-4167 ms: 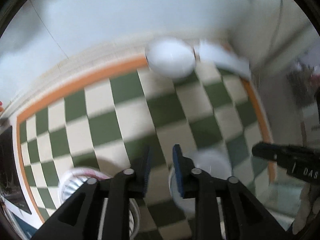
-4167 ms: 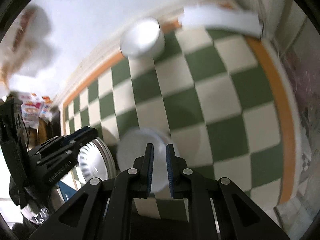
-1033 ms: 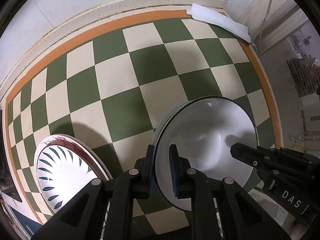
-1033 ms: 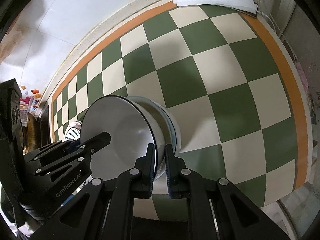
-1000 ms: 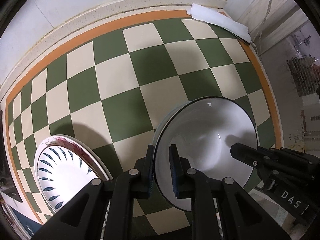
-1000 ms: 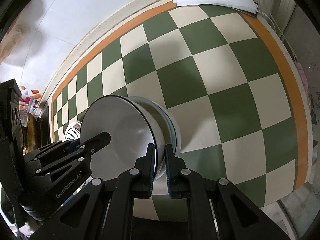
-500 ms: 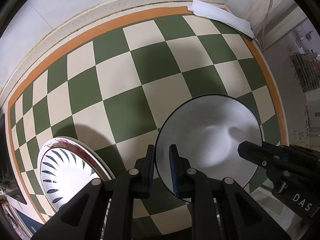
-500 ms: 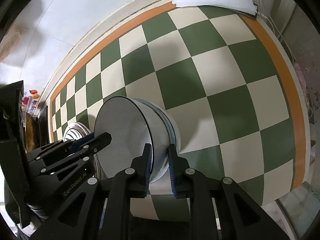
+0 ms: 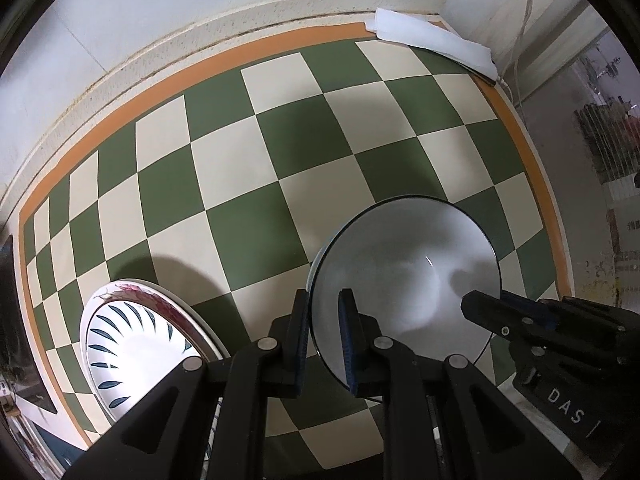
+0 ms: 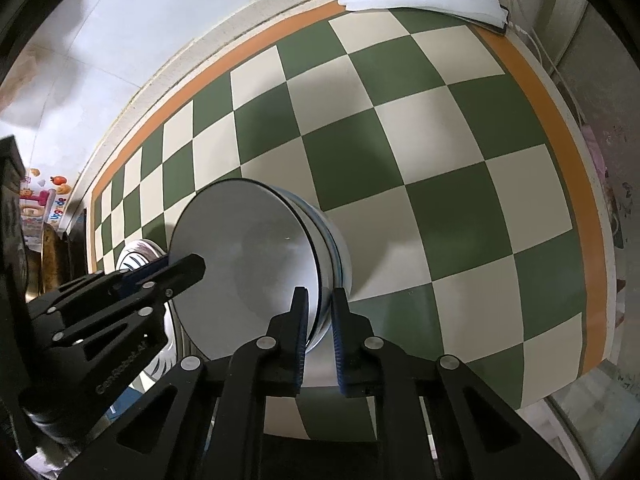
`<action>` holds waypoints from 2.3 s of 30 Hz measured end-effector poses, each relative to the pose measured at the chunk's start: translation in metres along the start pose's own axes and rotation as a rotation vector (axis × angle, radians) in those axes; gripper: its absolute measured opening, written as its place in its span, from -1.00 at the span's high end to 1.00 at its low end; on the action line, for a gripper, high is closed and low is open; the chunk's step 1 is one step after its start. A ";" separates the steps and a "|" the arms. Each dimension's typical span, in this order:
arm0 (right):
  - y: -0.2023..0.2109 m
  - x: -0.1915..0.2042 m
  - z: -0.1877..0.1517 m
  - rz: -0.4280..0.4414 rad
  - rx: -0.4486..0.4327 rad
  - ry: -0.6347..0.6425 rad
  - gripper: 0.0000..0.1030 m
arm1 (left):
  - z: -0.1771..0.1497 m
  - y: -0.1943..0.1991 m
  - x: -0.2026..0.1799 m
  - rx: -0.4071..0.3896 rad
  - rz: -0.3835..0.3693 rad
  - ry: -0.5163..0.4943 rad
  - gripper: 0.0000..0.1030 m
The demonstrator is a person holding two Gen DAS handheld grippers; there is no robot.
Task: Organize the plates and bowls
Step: 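Lift the three nested bowls with both grippers, then lower the bowl stack onto the cloth and open both grippers, then close both grippers on the rim of the bowl stack again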
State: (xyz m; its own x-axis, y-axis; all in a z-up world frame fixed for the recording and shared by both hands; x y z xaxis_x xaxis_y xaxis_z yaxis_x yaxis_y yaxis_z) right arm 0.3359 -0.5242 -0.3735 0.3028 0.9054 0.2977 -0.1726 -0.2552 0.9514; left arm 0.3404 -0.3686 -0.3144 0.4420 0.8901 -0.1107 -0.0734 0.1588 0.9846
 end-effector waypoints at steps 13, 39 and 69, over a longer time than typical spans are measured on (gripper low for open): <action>0.036 0.002 -0.005 -0.011 -0.072 -0.019 0.64 | -0.013 0.037 0.003 -0.056 0.001 -0.004 0.72; 0.202 0.058 -0.137 -0.140 -0.418 0.089 -0.90 | -0.108 0.184 0.012 -0.311 -0.059 -0.063 -0.76; 0.178 0.060 -0.120 -0.002 -0.372 0.063 -0.93 | -0.074 0.147 0.052 -0.234 -0.123 0.083 -0.94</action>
State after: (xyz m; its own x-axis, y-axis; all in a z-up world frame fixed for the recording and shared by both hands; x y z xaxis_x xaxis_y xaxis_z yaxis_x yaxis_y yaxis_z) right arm 0.2108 -0.4747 -0.1956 0.2475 0.9275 0.2800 -0.5043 -0.1235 0.8547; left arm 0.2865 -0.2676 -0.1858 0.3867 0.8883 -0.2478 -0.2323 0.3539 0.9060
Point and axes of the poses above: each gripper's, at about its wrist camera, not at the fingertips, and y roughly against the way its jaws point, x to its left, z to its top, the point moved 1 cm from there along -y, roughly the way its jaws point, and after that the axes turned 2 degrees about -z, right-handed, at the moved point
